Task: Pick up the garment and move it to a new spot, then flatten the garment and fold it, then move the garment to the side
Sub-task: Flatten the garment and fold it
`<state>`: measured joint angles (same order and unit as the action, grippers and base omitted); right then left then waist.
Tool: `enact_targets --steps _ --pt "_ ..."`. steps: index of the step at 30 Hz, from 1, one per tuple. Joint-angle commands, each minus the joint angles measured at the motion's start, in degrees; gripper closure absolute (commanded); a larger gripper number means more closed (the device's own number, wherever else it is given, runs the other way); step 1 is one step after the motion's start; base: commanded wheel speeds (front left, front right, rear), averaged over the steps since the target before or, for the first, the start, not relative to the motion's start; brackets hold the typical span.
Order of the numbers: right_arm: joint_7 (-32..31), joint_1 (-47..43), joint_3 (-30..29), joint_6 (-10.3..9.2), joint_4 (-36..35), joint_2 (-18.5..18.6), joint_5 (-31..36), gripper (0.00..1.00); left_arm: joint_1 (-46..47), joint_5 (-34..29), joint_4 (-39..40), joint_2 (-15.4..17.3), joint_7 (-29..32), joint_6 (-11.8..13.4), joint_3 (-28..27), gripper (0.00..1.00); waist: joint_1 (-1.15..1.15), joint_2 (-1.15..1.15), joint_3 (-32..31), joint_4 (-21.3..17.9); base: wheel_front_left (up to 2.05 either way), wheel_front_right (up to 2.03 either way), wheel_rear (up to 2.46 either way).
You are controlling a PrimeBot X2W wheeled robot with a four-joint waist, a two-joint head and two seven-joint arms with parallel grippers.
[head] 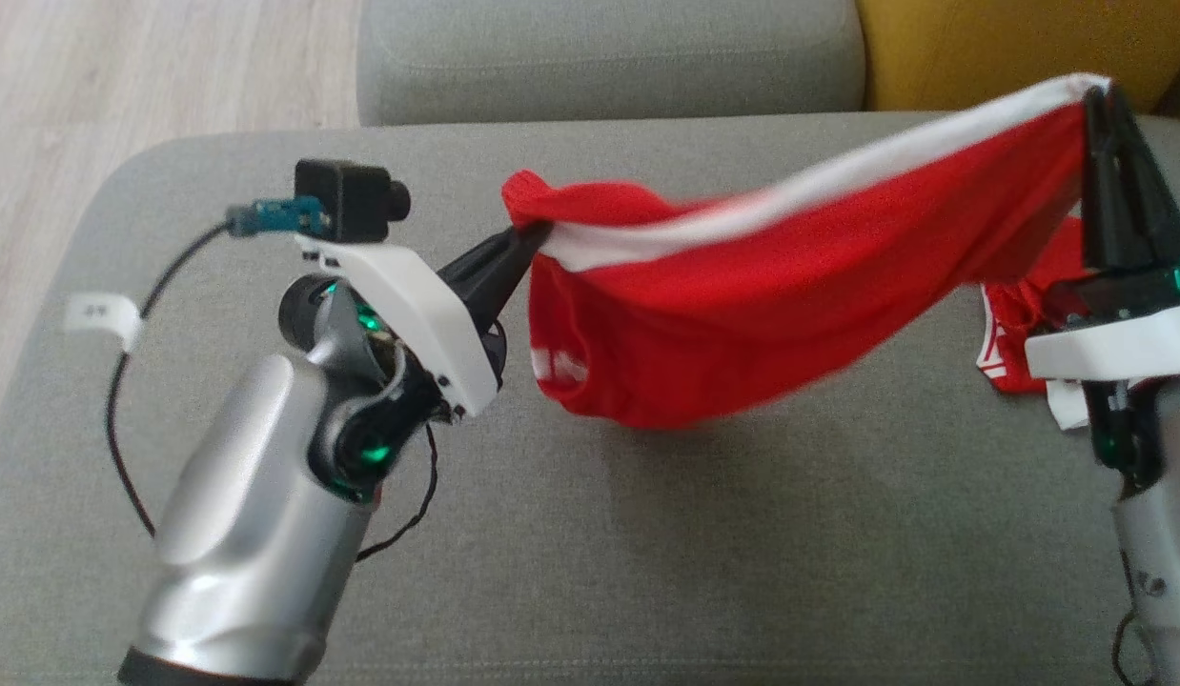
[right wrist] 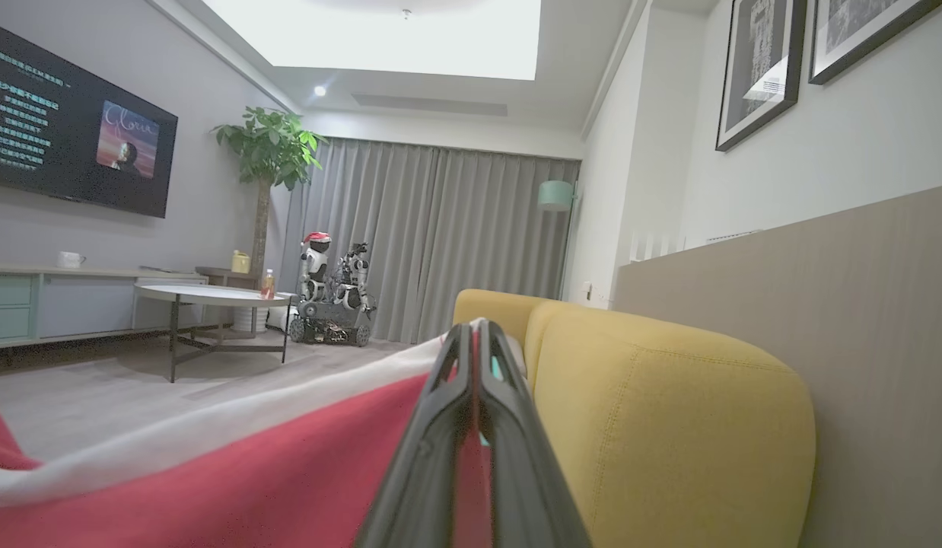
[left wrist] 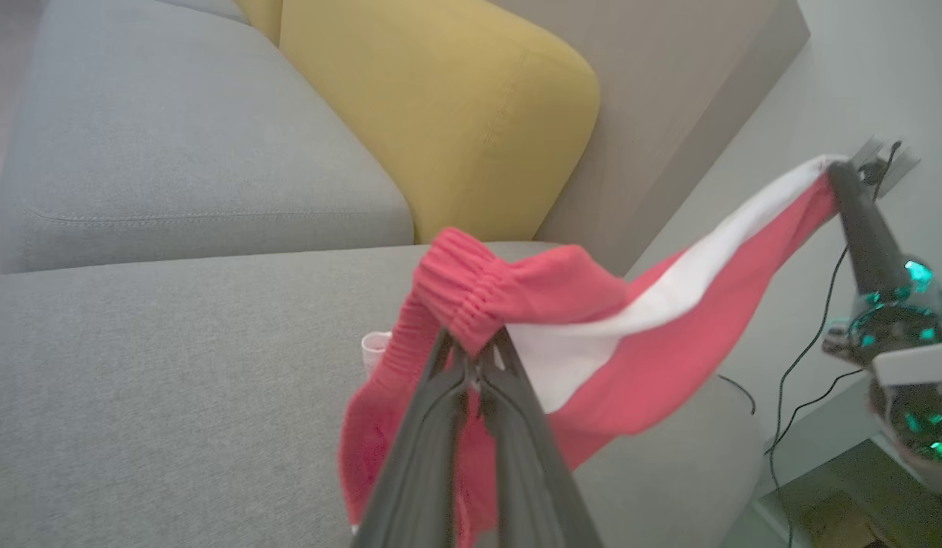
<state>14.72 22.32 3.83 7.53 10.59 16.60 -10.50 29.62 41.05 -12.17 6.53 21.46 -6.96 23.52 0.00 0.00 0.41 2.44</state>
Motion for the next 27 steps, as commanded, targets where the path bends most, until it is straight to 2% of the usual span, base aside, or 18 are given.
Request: enact_targets --steps 1,3,8,14,20,24,27 --pt "0.3 0.4 0.6 -0.04 -1.6 0.1 0.4 1.00 3.2 0.7 2.9 1.5 0.4 0.3 -2.4 1.00 0.00 0.00 -0.4 0.0 0.00 0.00 0.00" --pt "0.3 0.8 0.3 -0.04 -1.1 0.1 1.5 1.00 3.8 3.6 5.4 1.3 3.2 2.5 -4.6 1.00 0.00 0.00 -0.7 0.0 0.00 0.00 0.00" --pt "0.3 1.2 -3.6 -0.04 -1.3 -2.0 1.8 1.00 4.5 9.3 9.3 -0.2 4.8 7.6 -10.1 1.00 0.00 0.00 -1.1 -0.4 0.00 0.00 0.00" --pt "0.2 0.7 -2.3 -0.04 -0.5 -1.6 2.4 1.00 2.7 7.2 11.3 1.0 3.8 7.7 -9.2 1.00 0.00 0.00 -1.0 -0.5 0.00 0.00 0.00" --pt "0.2 1.5 -2.8 -0.04 -2.6 -0.5 2.1 1.00 3.1 7.8 14.2 0.9 5.5 8.3 -8.6 1.00 0.00 0.00 0.0 -0.1 0.00 0.00 0.00" --pt "-2.0 4.7 -1.4 -0.04 -3.5 1.6 2.4 1.00 6.8 6.8 15.6 1.8 7.8 9.1 -7.9 1.00 0.00 0.00 2.7 0.1 0.00 0.00 0.00" --pt "-5.1 10.4 1.1 -0.04 -3.1 3.7 1.3 1.00 12.0 5.3 14.3 2.4 9.4 9.6 -7.5 1.00 0.00 0.00 6.3 -0.1 0.00 0.00 0.00"
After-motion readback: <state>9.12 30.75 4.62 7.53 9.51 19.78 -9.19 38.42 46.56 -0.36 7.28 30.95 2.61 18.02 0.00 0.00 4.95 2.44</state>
